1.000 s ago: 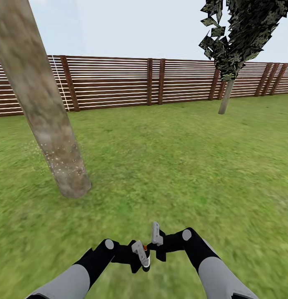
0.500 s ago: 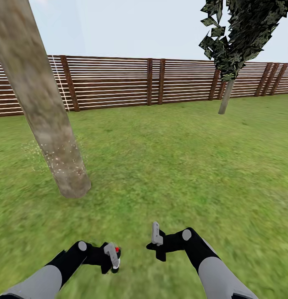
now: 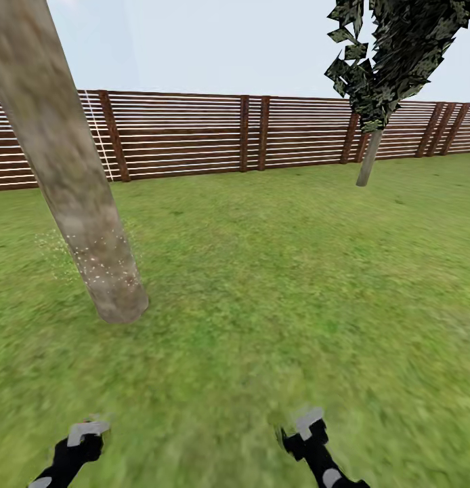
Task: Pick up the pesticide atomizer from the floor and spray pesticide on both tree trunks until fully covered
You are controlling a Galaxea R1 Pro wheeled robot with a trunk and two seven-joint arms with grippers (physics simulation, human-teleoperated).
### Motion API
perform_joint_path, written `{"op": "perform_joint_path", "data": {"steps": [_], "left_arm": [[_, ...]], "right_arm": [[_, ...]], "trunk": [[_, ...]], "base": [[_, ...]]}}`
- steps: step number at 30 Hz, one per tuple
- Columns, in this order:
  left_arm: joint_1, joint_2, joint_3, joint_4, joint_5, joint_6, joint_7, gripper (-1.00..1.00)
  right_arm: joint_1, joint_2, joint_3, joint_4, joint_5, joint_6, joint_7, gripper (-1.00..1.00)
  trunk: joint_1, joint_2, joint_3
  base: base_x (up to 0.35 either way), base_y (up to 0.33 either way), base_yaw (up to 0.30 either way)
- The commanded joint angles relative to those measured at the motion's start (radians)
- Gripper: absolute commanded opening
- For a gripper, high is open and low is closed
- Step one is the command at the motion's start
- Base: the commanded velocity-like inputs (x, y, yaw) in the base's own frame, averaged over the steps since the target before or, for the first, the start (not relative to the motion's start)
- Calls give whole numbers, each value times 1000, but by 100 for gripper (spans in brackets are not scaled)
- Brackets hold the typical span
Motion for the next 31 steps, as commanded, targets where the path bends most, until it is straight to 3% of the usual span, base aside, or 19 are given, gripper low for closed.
{"op": "perform_joint_path", "data": {"steps": [1, 3, 4, 6, 8, 16, 22, 31], "left_arm": [[39, 0, -13, 6, 72, -103, 54, -100], [111, 0, -9, 12, 153, -246, 123, -100], [127, -2, -10, 15, 180, -274, 135, -100], [134, -11, -12, 45, 189, -286, 140, -100], [135, -26, -12, 60, 194, -290, 141, -100], [135, -36, -11, 64, 197, -290, 141, -100], [135, -38, -11, 65, 195, -289, 140, -100], [141, -34, -12, 66, 189, -289, 140, -100]], "right_arm": [[17, 0, -4, 17, -35, -61, -101, 100], [80, -3, -6, 26, -136, -232, -188, 100], [103, -17, -6, 30, -205, -305, -202, 100], [113, -29, -6, 32, -245, -335, -207, 100], [115, -48, -4, 36, -253, -342, -207, 100], [116, -46, -3, 43, -252, -340, -204, 100], [179, -47, -3, 46, -253, -337, -203, 100], [184, -46, -3, 46, -253, -337, -203, 100]], "trunk": [[0, 0, -1], [0, 0, -1], [0, 0, -1], [0, 0, -1], [0, 0, -1], [0, 0, -1], [0, 0, -1], [0, 0, -1]], "base": [[0, 0, 0], [0, 0, 0], [0, 0, 0], [0, 0, 0], [0, 0, 0], [0, 0, 0], [0, 0, 0], [0, 0, 0]]}}
